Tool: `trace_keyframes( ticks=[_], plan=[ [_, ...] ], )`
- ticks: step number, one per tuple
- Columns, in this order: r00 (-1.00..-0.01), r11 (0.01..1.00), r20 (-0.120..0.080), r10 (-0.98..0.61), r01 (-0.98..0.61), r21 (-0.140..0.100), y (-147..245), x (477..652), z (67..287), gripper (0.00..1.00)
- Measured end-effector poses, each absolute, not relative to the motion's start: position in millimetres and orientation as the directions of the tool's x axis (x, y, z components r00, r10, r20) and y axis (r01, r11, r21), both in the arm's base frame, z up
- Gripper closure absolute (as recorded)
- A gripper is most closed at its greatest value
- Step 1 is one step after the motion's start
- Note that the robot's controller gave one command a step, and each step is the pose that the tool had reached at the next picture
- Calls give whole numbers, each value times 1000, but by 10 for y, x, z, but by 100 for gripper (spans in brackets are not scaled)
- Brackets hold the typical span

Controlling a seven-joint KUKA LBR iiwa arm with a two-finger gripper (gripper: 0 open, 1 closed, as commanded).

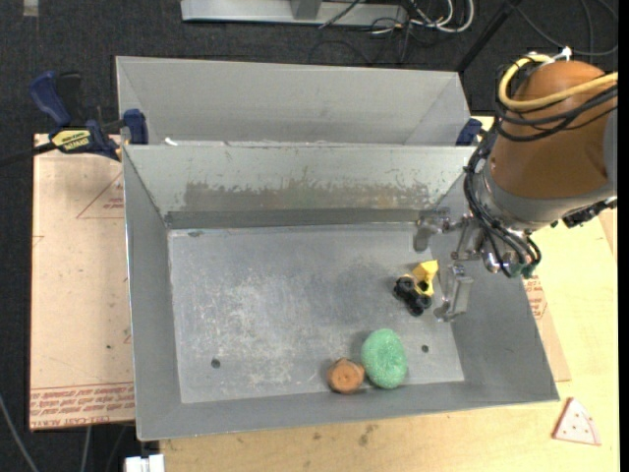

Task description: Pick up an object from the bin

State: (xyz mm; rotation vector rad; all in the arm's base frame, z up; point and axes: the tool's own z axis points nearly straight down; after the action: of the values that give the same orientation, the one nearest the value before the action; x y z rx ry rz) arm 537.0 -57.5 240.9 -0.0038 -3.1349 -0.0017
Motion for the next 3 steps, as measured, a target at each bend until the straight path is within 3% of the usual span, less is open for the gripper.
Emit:
trace_keyframes(
  ticks=[1,2,3],
  plan=[
    [-1000,1000,-1,1,1,0,-573,5383,2454,0],
    [-999,999,-9,51,51,1,-759,5340,2065,0],
    [-997,997,-6,81,81,0,-1005,5337,1500,0]
  ],
)
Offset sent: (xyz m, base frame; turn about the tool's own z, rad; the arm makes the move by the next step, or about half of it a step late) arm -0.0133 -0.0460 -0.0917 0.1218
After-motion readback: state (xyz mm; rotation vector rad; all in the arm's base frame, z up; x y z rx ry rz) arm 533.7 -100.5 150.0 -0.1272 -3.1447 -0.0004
